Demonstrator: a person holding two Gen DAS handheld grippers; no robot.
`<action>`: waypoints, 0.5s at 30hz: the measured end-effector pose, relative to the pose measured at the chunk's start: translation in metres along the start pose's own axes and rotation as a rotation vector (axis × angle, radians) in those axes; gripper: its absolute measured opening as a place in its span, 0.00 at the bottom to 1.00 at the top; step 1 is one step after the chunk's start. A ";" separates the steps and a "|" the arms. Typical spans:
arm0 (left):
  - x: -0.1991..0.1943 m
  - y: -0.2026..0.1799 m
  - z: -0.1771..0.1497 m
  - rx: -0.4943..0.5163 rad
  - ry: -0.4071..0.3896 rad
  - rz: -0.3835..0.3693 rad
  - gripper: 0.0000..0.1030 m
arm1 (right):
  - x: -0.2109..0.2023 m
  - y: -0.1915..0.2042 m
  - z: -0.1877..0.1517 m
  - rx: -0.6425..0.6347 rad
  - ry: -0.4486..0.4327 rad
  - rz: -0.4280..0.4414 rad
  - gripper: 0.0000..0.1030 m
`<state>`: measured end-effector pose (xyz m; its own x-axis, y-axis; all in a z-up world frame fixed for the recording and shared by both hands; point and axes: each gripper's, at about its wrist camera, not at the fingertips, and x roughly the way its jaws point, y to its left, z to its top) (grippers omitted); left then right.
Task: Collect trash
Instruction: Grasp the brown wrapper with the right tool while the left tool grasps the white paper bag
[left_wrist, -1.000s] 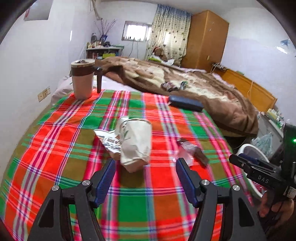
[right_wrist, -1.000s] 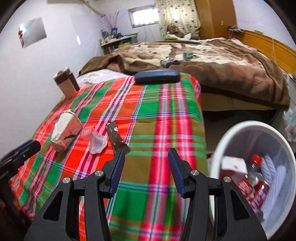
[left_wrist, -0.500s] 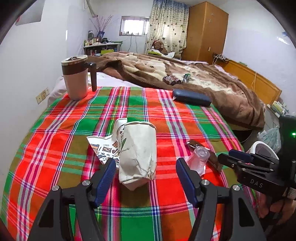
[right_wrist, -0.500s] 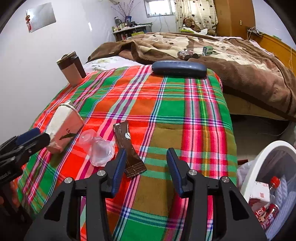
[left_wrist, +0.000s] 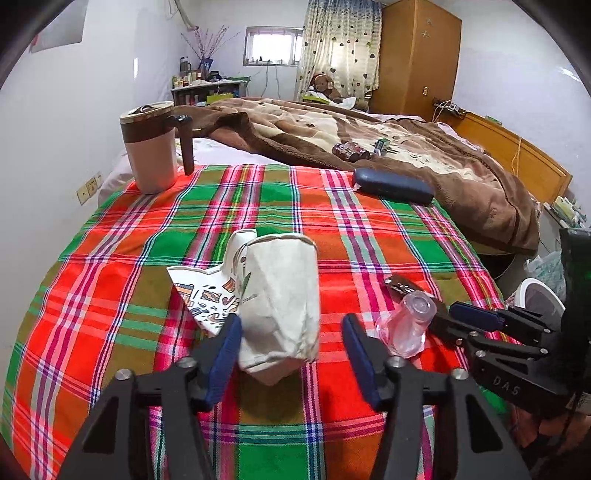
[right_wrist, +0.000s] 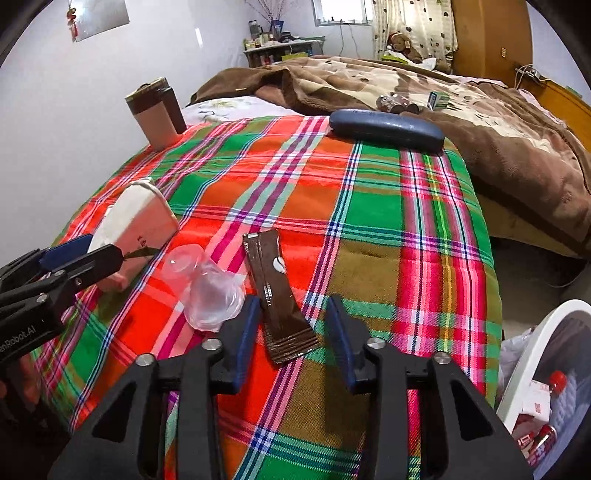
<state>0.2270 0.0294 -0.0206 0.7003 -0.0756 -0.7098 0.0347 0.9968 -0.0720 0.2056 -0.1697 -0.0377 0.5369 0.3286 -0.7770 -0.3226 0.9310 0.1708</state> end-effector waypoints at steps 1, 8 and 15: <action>0.000 0.000 0.000 0.003 -0.002 0.001 0.46 | -0.001 -0.001 0.000 0.006 -0.004 0.003 0.28; -0.003 -0.001 -0.004 0.017 -0.008 0.010 0.28 | -0.001 -0.003 -0.001 0.026 -0.008 0.002 0.22; -0.019 0.003 -0.012 -0.003 -0.028 -0.038 0.27 | -0.002 -0.006 -0.002 0.047 -0.017 0.007 0.22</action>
<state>0.2052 0.0332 -0.0153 0.7185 -0.1125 -0.6863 0.0597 0.9932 -0.1003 0.2052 -0.1757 -0.0383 0.5483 0.3374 -0.7652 -0.2900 0.9349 0.2045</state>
